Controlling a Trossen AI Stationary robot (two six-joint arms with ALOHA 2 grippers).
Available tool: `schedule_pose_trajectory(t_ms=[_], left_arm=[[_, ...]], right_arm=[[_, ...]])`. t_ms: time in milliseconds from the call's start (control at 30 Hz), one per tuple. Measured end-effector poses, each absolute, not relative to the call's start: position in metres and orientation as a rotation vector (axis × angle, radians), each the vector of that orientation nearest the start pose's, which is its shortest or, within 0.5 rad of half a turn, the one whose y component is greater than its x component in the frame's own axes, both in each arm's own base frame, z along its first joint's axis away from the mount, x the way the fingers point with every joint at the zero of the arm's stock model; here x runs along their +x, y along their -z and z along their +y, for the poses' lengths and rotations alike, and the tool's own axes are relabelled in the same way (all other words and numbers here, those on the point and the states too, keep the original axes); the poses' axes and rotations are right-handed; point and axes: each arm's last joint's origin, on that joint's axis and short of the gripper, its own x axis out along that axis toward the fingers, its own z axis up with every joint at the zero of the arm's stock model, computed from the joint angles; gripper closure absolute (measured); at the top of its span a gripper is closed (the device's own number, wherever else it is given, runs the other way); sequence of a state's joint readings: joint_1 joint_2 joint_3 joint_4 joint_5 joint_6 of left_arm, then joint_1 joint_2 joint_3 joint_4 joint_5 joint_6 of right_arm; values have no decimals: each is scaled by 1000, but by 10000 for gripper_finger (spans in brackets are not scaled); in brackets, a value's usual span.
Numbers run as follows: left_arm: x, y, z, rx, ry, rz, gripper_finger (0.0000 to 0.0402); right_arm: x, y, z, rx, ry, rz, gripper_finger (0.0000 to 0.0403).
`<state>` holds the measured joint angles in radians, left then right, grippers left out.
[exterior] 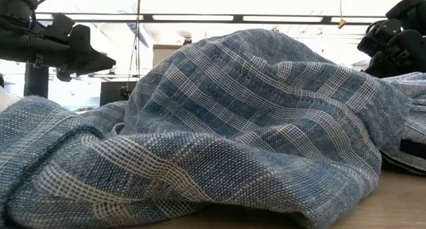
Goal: Sort clothes
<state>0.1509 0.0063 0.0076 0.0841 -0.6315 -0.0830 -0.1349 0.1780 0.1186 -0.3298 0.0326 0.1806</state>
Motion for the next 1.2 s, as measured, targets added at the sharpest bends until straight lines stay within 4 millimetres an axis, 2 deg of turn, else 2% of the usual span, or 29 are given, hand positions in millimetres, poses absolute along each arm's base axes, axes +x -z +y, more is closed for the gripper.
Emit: schedule_pose_trajectory(t_ms=[1200], left_arm=[[88, -173, 31, -99, -778, -117, 284]], right_arm=[[97, -159, -14, 198, 200, 373, 240]])
